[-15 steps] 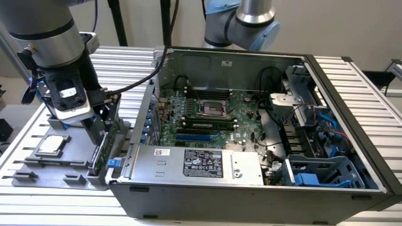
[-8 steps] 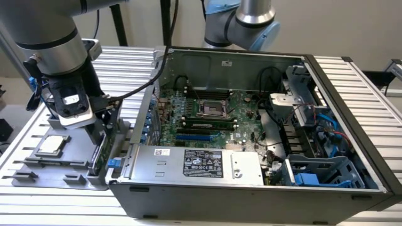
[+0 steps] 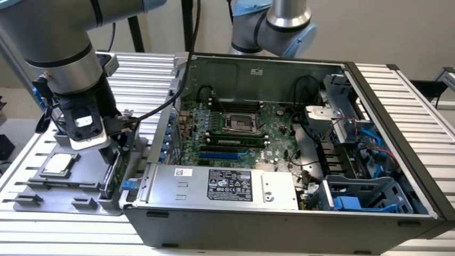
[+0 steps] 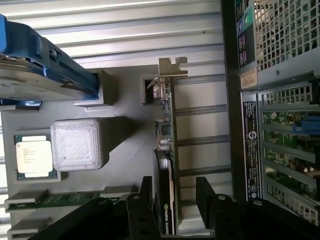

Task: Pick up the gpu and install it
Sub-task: 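Pick up the gpu and move the gpu toward the slot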

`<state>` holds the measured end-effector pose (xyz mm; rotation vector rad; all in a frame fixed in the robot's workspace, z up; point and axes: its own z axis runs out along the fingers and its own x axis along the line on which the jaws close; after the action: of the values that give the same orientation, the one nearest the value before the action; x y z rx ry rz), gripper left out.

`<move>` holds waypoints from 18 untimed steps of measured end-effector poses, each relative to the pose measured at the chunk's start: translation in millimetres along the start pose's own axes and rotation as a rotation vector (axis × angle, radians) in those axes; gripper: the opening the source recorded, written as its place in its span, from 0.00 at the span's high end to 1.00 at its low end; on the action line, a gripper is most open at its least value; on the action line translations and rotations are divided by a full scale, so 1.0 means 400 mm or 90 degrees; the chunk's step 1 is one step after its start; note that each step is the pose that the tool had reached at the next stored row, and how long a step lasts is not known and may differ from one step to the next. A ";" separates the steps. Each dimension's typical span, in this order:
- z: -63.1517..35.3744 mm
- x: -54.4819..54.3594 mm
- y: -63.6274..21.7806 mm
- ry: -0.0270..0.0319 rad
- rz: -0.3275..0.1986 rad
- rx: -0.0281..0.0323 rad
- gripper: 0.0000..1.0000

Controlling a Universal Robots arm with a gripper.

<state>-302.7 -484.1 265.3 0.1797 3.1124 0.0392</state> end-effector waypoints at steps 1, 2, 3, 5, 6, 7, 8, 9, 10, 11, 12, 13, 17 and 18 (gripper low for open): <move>0.004 0.000 0.000 -0.0001 0.003 0.0001 0.52; 0.009 0.000 0.000 -0.0002 0.005 0.0001 0.52; 0.014 0.000 0.000 -0.0002 0.008 0.0001 0.52; 0.023 0.001 -0.001 -0.0003 0.011 0.0002 0.52; 0.027 0.001 -0.001 -0.0004 0.012 0.0002 0.52; 0.032 0.002 -0.001 -0.0003 0.013 0.0003 0.52; 0.036 0.003 -0.001 -0.0004 0.015 0.0003 0.52; 0.041 0.005 -0.002 -0.0004 0.016 0.0003 0.52; 0.045 0.005 -0.002 -0.0004 0.016 0.0003 0.52; 0.050 0.006 -0.002 -0.0004 0.017 0.0003 0.52; 0.053 0.007 -0.002 -0.0002 0.018 0.0004 0.52; 0.056 0.008 -0.002 0.0002 0.019 0.0005 0.52; 0.056 0.009 -0.002 0.0009 0.021 0.0006 0.52; 0.056 0.010 -0.002 0.0012 0.022 0.0007 0.52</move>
<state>-306.0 -483.9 242.6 0.2329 3.1113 0.0383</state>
